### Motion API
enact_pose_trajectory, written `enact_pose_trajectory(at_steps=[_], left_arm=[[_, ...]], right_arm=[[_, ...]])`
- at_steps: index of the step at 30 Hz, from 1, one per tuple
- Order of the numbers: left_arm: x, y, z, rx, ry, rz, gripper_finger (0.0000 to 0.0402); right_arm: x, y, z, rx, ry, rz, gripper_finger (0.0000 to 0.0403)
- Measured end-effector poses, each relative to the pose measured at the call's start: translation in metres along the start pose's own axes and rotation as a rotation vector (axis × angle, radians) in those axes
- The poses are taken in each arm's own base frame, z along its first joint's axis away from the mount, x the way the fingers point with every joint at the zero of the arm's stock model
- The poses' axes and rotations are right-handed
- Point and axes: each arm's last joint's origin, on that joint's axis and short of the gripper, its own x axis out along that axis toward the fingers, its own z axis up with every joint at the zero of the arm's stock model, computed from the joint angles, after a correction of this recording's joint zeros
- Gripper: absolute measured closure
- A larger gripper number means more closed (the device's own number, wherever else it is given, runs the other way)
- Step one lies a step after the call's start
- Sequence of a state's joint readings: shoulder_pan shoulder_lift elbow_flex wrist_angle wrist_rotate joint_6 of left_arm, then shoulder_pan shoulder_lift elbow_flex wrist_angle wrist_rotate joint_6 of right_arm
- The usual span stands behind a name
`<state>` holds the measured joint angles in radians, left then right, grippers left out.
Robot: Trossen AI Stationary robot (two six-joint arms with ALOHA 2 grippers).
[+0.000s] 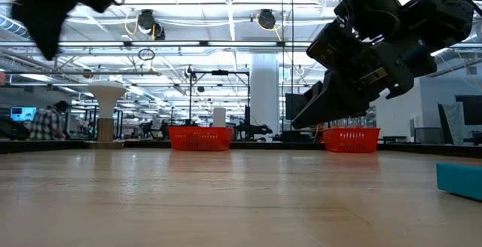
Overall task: Pick & Place Office items
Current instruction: Put the pink hourglass into the top right red basket
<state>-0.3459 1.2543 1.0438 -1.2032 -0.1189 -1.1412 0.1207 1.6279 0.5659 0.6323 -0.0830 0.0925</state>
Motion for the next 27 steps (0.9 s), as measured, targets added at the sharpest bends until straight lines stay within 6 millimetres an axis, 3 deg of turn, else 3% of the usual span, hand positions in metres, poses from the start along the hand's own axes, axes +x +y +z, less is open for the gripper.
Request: enact_pose_trajectory(at_steps=[5,14,19,27], left_arm=[[-0.002,-0.002,-0.018,-0.126,0.142,0.052,0.0252],[-0.005,-0.007,-0.039,-0.234,0.175,0.067,0.0107],[-0.002,-0.010,-0.046,-0.247,0.158,0.102,0.0074],[0.021,-0.027,-0.049,-0.200,0.172,0.186,0.0075]], right_arm=[[0.000,0.000,0.000,0.000,0.000,0.000,0.0401],[0.000,0.000,0.000,0.000,0.000,0.000,0.0401],[0.000,0.000,0.000,0.000,0.000,0.001,0.0401],[0.000,0.000,0.000,0.000,0.000,0.001,0.0401]])
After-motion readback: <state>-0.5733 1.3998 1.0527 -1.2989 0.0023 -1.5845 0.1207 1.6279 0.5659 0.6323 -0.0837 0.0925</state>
